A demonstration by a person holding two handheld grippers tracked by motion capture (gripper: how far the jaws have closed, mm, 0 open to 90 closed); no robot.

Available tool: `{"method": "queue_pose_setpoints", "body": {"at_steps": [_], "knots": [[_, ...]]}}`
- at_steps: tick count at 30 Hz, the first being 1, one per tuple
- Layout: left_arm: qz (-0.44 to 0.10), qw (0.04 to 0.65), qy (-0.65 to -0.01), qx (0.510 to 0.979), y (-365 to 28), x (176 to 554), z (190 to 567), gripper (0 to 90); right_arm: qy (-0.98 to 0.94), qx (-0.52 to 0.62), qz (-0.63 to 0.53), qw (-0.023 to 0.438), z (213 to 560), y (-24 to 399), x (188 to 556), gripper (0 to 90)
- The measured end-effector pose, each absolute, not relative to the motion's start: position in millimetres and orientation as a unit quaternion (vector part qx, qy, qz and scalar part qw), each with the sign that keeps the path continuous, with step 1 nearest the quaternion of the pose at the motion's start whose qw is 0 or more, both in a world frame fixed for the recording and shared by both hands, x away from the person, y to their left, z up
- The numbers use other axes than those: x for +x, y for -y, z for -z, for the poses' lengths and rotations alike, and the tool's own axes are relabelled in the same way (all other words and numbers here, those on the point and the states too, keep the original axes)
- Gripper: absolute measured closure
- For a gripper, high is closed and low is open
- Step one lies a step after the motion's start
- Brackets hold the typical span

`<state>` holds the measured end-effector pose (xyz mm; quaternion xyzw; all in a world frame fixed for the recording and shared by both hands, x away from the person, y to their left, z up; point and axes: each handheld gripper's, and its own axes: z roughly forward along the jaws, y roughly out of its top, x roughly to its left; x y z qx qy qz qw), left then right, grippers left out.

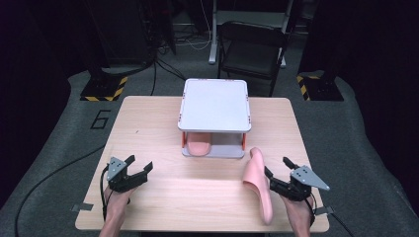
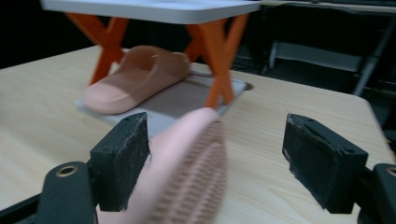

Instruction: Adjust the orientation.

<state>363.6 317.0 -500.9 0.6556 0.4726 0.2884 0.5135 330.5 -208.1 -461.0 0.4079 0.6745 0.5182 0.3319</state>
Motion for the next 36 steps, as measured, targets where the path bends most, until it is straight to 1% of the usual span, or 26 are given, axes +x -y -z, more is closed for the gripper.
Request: {"method": "queue_pose_setpoints", "body": {"at_steps": [5, 6, 7, 11, 12, 15, 21, 27, 32, 36], "knots": [[-0.289, 0.514, -0.471, 0.656, -317, 363, 502, 19.5, -0.701, 0.396, -0.491, 0.332, 472, 198, 336, 23.0], [-0.288, 0.512, -0.473, 0.656, -318, 364, 502, 19.5, -0.692, 0.404, -0.507, 0.318, 476, 203, 336, 23.2], [-0.288, 0.513, -0.474, 0.656, -318, 364, 502, 19.5, -0.688, 0.409, -0.507, 0.319, 475, 207, 336, 22.9], [-0.288, 0.512, -0.474, 0.656, -318, 363, 502, 19.5, -0.675, 0.420, -0.508, 0.332, 474, 222, 335, 23.6], [-0.288, 0.512, -0.473, 0.657, -317, 363, 502, 19.5, -0.664, 0.437, -0.500, 0.343, 475, 237, 335, 25.2], [-0.288, 0.513, -0.473, 0.656, -317, 363, 502, 19.5, -0.650, 0.464, -0.486, 0.355, 481, 259, 334, 26.6], [-0.290, 0.513, -0.473, 0.655, -316, 364, 503, 19.5, -0.646, 0.492, -0.462, 0.356, 496, 287, 336, 30.9], [-0.288, 0.515, -0.473, 0.655, -316, 364, 503, 19.5, -0.650, 0.507, -0.447, 0.348, 508, 291, 344, 32.5], [-0.287, 0.513, -0.474, 0.656, -317, 364, 503, 19.5, -0.646, 0.510, -0.451, 0.346, 511, 291, 350, 31.5], [-0.290, 0.516, -0.476, 0.650, -318, 364, 503, 19.5, -0.638, 0.514, -0.454, 0.349, 509, 293, 346, 29.2]]}}
